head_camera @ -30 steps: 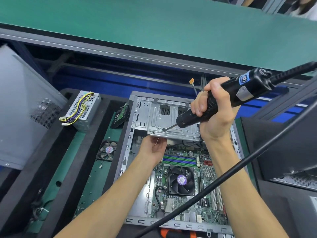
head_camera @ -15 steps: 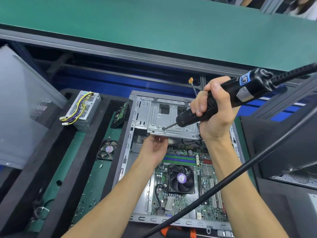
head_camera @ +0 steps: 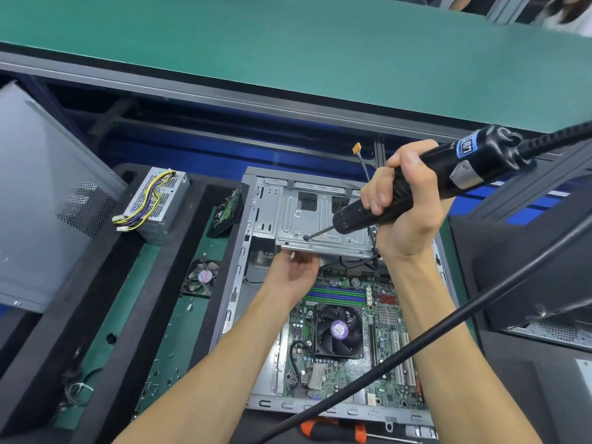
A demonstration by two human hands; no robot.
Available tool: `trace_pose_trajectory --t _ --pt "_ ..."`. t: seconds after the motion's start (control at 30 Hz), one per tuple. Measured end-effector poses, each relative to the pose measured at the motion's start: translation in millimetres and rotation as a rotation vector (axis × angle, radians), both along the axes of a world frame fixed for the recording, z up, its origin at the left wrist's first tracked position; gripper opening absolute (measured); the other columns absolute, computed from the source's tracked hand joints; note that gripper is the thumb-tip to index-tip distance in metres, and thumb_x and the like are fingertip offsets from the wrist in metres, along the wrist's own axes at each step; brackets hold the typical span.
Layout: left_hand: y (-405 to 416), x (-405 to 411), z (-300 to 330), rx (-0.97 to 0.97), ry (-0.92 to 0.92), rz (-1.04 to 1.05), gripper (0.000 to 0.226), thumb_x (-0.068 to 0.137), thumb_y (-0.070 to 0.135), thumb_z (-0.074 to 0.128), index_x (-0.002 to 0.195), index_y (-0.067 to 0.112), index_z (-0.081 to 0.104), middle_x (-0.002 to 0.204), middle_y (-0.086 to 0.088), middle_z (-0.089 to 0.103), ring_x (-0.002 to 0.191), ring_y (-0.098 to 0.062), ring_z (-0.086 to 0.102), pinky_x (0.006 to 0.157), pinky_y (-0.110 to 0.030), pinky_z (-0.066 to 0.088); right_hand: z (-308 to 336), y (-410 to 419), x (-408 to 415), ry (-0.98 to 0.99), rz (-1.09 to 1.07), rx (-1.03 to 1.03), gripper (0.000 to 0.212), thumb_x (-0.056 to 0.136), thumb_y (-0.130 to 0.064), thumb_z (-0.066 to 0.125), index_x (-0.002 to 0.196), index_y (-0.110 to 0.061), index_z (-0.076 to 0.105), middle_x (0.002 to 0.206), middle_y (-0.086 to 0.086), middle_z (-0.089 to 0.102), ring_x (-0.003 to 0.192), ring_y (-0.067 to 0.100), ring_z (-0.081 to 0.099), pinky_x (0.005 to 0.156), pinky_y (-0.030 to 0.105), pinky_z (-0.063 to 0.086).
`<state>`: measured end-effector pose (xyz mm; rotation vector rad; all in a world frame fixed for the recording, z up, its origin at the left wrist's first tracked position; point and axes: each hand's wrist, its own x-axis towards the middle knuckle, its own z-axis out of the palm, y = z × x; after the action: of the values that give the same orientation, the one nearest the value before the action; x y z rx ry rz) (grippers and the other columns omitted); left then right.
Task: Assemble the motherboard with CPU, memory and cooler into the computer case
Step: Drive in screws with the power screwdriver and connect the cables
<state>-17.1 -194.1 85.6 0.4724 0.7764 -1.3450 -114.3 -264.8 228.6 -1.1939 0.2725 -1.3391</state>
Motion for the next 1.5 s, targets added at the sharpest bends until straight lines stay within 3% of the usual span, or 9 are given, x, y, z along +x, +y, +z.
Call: trace_pose_trajectory --t 0.07,0.27,0.37,0.57,0.8,1.27,1.37,1.43,1.5 --pt "-1 1 -1 -0.008 0.010 -0.003 0.020 0.097 0.011 0.060 0.108 -0.006 0.057 0.104 -0.019 0.066 0.094 -0.028 0.066 0.065 -0.038 0.054 1 0 0 0.001 0.002 0.000 0.015 0.085 -0.018 0.060 0.078 -0.008 0.052 0.046 -0.001 0.041 0.036 0.018 0.036 0.048 0.025 0.035" --pt "-4 1 -4 -0.020 0.058 0.000 0.009 0.096 0.012 0.060 0.097 0.002 0.059 0.085 -0.013 0.066 0.088 -0.020 0.063 0.075 -0.031 0.056 1 1 -2 -0.003 -0.008 0.005 0.015 0.086 -0.019 0.059 0.078 -0.008 0.051 0.046 -0.002 0.041 0.036 0.018 0.035 0.048 0.026 0.035" --pt "-4 1 -3 -0.034 0.062 0.001 0.009 0.095 0.010 0.060 0.094 0.001 0.060 0.079 -0.014 0.067 0.081 -0.020 0.062 0.067 -0.030 0.054 1 1 -1 -0.004 -0.010 -0.010 0.015 0.086 -0.019 0.059 0.079 -0.008 0.050 0.047 -0.002 0.042 0.036 0.018 0.036 0.047 0.026 0.035" --pt "-1 0 0 -0.024 0.087 0.001 0.015 0.097 0.014 0.060 0.104 0.001 0.061 0.093 -0.013 0.065 0.085 -0.019 0.060 0.067 -0.028 0.053 0 3 -1 -0.017 -0.025 -0.035 0.014 0.086 -0.017 0.058 0.079 -0.008 0.050 0.046 -0.003 0.042 0.035 0.017 0.036 0.048 0.025 0.035" --pt "-5 1 6 0.032 0.026 -0.029 0.016 0.094 0.013 0.063 0.102 -0.001 0.061 0.091 -0.014 0.068 0.087 -0.023 0.066 0.075 -0.034 0.056 0 6 2 -0.002 -0.036 -0.045 0.014 0.085 -0.016 0.059 0.077 -0.009 0.050 0.046 -0.002 0.043 0.035 0.019 0.038 0.049 0.026 0.035" --pt "-8 8 6 0.103 -0.091 -0.133 0.034 0.097 0.018 0.061 0.119 -0.006 0.052 0.115 -0.019 0.059 0.094 -0.029 0.061 0.065 -0.039 0.053 -1 5 4 0.026 0.006 -0.058 0.014 0.087 -0.015 0.059 0.077 -0.009 0.051 0.047 -0.002 0.043 0.036 0.019 0.037 0.049 0.026 0.036" --pt "-5 7 13 0.141 -0.112 -0.142 0.038 0.097 0.021 0.060 0.121 -0.005 0.046 0.113 -0.022 0.055 0.094 -0.030 0.060 0.068 -0.039 0.054 -2 4 5 0.042 0.003 -0.050 0.014 0.087 -0.016 0.059 0.077 -0.009 0.051 0.047 -0.001 0.043 0.036 0.019 0.038 0.049 0.027 0.036" --pt "1 3 17 0.174 -0.203 -0.212 0.030 0.101 0.019 0.053 0.118 -0.004 0.046 0.110 -0.022 0.059 0.088 -0.028 0.062 0.063 -0.036 0.053 -2 3 7 0.050 0.001 -0.038 0.014 0.086 -0.016 0.060 0.078 -0.008 0.051 0.046 -0.001 0.042 0.036 0.019 0.038 0.049 0.027 0.036" --pt "5 -4 20 0.243 -0.503 -0.445 0.019 0.099 0.011 0.047 0.110 -0.003 0.053 0.100 -0.016 0.064 0.072 -0.021 0.058 0.054 -0.032 0.048 -2 2 9 0.064 0.007 -0.030 0.015 0.085 -0.017 0.061 0.079 -0.008 0.051 0.046 -0.001 0.042 0.036 0.019 0.038 0.049 0.026 0.037"
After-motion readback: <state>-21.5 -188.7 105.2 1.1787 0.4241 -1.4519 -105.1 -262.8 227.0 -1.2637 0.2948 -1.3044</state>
